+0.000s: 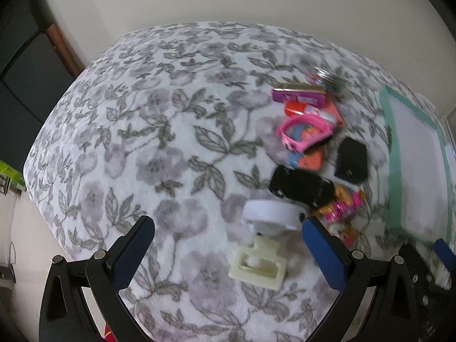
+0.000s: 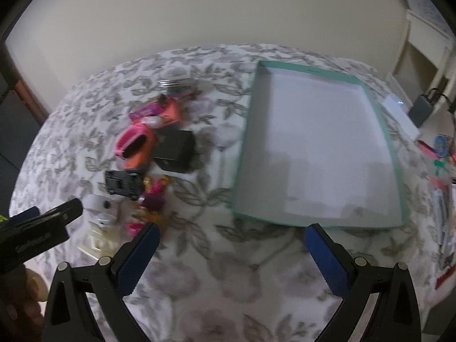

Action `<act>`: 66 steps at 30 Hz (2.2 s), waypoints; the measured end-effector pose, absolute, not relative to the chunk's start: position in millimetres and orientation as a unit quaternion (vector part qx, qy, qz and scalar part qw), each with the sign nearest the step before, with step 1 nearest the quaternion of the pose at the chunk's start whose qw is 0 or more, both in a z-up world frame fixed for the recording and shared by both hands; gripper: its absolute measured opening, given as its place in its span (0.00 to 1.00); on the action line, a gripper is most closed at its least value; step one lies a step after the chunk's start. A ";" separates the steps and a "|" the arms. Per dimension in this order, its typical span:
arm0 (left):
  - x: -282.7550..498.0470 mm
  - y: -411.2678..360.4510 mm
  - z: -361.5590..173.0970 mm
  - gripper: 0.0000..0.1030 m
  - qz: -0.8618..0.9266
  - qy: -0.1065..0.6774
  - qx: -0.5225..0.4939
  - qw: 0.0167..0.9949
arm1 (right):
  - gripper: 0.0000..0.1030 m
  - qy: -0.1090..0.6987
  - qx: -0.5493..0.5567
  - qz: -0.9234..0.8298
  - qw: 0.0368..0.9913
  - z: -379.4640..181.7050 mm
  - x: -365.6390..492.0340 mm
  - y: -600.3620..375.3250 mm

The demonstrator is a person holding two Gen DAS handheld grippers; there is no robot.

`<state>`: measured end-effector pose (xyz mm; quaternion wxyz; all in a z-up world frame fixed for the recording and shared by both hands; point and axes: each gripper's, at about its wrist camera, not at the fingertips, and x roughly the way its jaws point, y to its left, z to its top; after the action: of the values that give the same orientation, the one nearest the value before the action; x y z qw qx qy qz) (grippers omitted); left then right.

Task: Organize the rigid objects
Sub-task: 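Lower the right gripper onto the pink-and-orange figurine while the left approaches the cream clip, then close the right gripper on the figurine while the left grips the cream clip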

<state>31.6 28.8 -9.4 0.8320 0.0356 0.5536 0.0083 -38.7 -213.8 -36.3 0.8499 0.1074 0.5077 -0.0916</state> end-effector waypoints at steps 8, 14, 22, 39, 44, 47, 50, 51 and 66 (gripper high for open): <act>46.1 52.7 -12.5 1.00 0.026 0.564 -0.029 0.825 | 0.98 0.514 0.070 -0.049 0.854 -39.0 -14.0 -180.5; 49.8 53.7 -23.6 1.00 0.021 0.586 -0.049 0.809 | 0.96 0.528 0.053 -0.031 0.847 -50.0 2.0 -164.5; 46.1 55.9 -47.8 1.00 0.015 0.640 -0.068 0.765 | 0.94 0.553 0.023 -0.013 0.833 -70.0 7.7 -145.8; 22.0 48.0 -69.4 0.97 -0.009 0.677 -0.091 0.730 | 0.80 0.567 0.016 0.001 0.824 -96.4 16.8 -133.2; 26.0 49.8 -74.7 0.94 -0.004 0.681 -0.099 0.725 | 0.72 0.560 0.000 0.016 0.828 -98.7 18.8 -122.1; 26.2 50.9 -80.0 0.92 -0.009 0.686 -0.105 0.720 | 0.63 0.564 -0.008 0.020 0.825 -102.5 19.0 -118.8; 25.4 50.1 -81.9 0.87 -0.014 0.689 -0.112 0.716 | 0.55 0.564 -0.013 0.020 0.825 -103.8 16.4 -119.0; 25.2 48.7 -83.6 0.87 -0.014 0.691 -0.112 0.714 | 0.50 0.565 -0.012 0.020 0.825 -102.8 15.6 -120.0; 20.8 32.8 -101.9 0.74 -0.015 0.699 -0.102 0.707 | 0.49 0.598 0.038 -0.002 0.801 -104.6 -12.2 -158.2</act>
<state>20.8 32.8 -101.9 0.7071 -0.1024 0.6995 -0.0149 -12.2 -158.2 -104.6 0.8007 0.0385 0.5978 -0.0018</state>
